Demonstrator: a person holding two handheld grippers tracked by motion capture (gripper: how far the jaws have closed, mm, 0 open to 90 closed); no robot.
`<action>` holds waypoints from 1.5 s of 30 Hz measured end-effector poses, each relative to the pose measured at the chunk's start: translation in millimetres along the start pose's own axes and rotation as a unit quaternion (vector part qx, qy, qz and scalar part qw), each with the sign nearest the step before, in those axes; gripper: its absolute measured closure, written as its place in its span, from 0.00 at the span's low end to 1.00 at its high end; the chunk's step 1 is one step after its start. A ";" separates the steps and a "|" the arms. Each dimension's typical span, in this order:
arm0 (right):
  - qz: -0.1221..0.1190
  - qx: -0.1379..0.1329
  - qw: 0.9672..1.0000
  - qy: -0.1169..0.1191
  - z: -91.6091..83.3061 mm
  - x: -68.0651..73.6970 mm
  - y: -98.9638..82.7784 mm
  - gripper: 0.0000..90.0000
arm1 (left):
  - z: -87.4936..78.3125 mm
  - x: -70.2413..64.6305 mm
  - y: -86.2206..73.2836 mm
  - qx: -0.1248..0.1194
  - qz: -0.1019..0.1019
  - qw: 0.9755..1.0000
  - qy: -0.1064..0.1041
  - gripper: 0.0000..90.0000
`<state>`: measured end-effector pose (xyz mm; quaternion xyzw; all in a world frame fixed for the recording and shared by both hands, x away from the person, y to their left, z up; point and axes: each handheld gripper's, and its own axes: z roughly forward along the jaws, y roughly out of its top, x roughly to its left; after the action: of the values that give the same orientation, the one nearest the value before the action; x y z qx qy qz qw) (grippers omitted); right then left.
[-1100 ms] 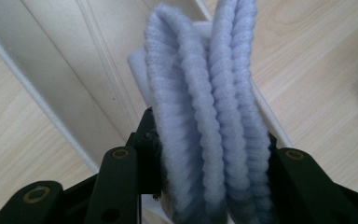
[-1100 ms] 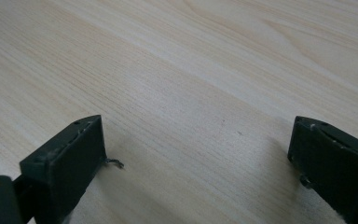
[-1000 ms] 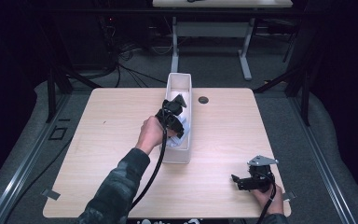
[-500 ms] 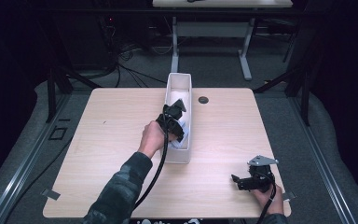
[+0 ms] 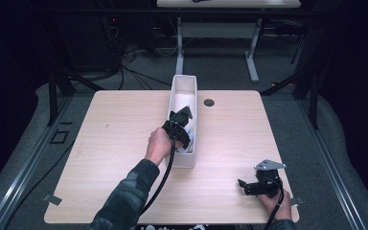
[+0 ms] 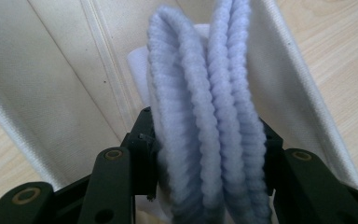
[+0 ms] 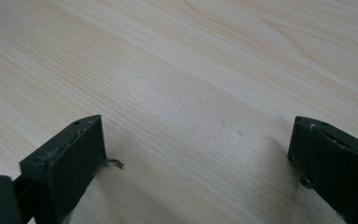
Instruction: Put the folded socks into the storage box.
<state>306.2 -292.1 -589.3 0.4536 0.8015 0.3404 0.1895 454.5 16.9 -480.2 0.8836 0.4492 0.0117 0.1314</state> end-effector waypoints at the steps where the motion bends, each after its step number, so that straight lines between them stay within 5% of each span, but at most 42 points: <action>1: 0.000 0.000 1.000 0.000 0.0 -0.1 0.0 0.04 | 0.6 -0.3 0.0 0.000 -0.001 1.000 0.001 0.60; 9: -0.001 0.000 1.000 -0.001 0.0 -0.1 0.0 0.04 | 1.9 -1.2 -0.3 0.000 0.001 1.000 0.005 0.59; 18: 0.000 0.000 1.000 0.000 0.1 0.0 0.0 0.04 | -1.4 -5.9 -1.1 0.005 0.011 1.000 0.011 0.42; 45: 0.000 0.000 1.000 -0.001 0.1 -0.1 0.1 0.04 | -41.3 -3.6 -16.4 -0.035 0.045 0.998 0.002 0.08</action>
<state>306.4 -292.1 -589.3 0.4538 0.8015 0.3396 0.1906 433.7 32.5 -444.0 0.8979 0.4083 0.0347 0.1607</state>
